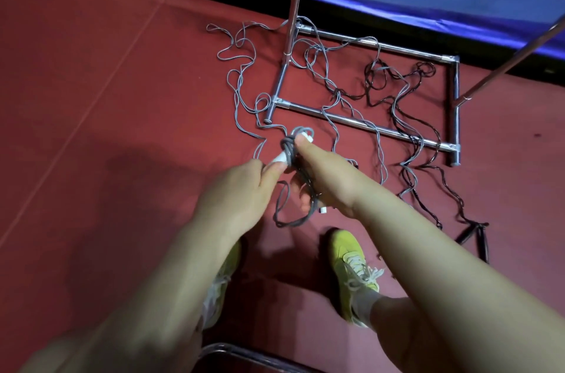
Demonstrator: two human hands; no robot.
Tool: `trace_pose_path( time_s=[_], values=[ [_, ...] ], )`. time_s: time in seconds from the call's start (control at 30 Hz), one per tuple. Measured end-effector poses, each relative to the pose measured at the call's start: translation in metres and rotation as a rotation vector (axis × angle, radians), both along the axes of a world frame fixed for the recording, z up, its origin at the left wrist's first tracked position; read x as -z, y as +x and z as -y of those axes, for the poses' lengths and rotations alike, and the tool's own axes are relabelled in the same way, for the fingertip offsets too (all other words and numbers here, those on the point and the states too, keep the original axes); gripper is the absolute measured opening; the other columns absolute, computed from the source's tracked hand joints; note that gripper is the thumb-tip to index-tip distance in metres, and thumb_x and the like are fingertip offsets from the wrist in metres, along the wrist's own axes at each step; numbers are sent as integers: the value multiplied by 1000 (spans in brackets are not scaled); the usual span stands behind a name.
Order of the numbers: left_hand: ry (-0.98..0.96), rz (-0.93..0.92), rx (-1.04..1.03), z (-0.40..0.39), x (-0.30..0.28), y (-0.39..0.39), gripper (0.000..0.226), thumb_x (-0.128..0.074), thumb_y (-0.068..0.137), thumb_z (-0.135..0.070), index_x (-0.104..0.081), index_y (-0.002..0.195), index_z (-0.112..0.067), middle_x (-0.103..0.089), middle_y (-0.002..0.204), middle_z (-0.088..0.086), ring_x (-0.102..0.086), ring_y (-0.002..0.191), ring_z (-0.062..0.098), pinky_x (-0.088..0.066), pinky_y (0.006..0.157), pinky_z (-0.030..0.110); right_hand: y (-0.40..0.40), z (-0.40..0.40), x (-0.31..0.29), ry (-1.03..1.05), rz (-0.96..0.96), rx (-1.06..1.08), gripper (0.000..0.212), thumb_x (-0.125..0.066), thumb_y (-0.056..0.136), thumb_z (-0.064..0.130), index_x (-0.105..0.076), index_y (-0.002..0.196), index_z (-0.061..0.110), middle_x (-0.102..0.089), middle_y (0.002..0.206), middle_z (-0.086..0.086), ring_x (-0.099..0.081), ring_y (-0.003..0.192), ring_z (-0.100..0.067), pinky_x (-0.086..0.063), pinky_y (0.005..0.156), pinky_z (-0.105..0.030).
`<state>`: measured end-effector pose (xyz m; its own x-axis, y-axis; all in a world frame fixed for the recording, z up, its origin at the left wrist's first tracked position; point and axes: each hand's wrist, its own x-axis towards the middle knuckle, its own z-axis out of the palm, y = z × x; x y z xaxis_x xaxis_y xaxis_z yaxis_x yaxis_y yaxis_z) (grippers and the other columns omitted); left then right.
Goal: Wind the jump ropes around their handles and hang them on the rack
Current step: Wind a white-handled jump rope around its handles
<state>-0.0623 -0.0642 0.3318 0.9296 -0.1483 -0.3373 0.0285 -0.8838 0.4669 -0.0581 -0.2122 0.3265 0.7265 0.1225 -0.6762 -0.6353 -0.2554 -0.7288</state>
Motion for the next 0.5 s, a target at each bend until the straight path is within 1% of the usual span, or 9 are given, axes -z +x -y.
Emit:
trace_pose_path(
  time_s=[0.07,0.13,0.2,0.23,0.27,0.33,0.4,0.43,0.5],
  values=[
    [105,85,80,3,-3,-2,41,-31,95,-55,-45,82,-19,-65,93,12,-57,91,39,-32,63,35,0,0,0,11,15,52,56,-37,89,67,-56,75,16,-50,58,-1,-41,42,-17,-29,47,-23],
    [136,123,126,4,-4,-3,39,-33,94,-55,-41,83,-19,-62,86,7,-56,86,39,-29,61,34,1,0,1,-12,38,113,52,-43,86,67,-50,64,20,-46,52,4,-34,39,-13,-26,50,-25],
    [56,89,92,3,-3,-1,40,-37,92,-55,-41,77,-19,-53,71,-1,-50,73,32,-27,58,35,2,0,2,-27,73,129,52,-44,88,63,-46,56,22,-41,44,9,-31,36,-11,-25,48,-25],
    [-12,50,65,1,-1,0,41,-41,91,-56,-42,75,-18,-51,66,-2,-49,68,29,-28,56,36,2,0,1,-25,89,140,52,-44,90,59,-43,54,21,-37,42,9,-28,36,-11,-24,47,-25],
    [-95,-13,44,-1,1,2,43,-45,87,-59,-44,74,-17,-52,64,-2,-50,66,27,-32,55,37,2,0,1,-11,105,151,53,-44,91,56,-40,52,21,-33,42,8,-26,36,-11,-21,46,-26],
    [-314,-185,-22,-1,3,3,46,-51,79,-62,-51,76,-16,-62,69,3,-59,63,25,-42,57,36,2,1,0,4,136,164,56,-42,93,51,-39,46,20,-30,42,10,-24,36,-9,-19,48,-27],
    [-563,-440,-152,3,-1,2,37,-57,85,-52,-57,80,-15,-67,72,7,-63,55,19,-47,54,31,2,1,-1,16,185,168,57,-43,93,49,-39,44,20,-30,39,14,-25,34,-4,-19,50,-26],
    [-655,-571,-233,5,-4,3,35,-56,85,-49,-59,81,-14,-68,69,8,-63,51,18,-49,50,29,2,0,-2,42,205,182,52,-45,90,50,-38,47,21,-30,39,14,-24,34,-3,-19,49,-25],
    [-814,-786,-334,4,-14,4,46,-50,72,-56,-64,83,-13,-70,64,7,-65,49,18,-51,46,26,2,-2,-6,133,227,239,40,-44,78,52,-39,50,24,-28,42,12,-21,37,-7,-16,47,-24]
  ],
)
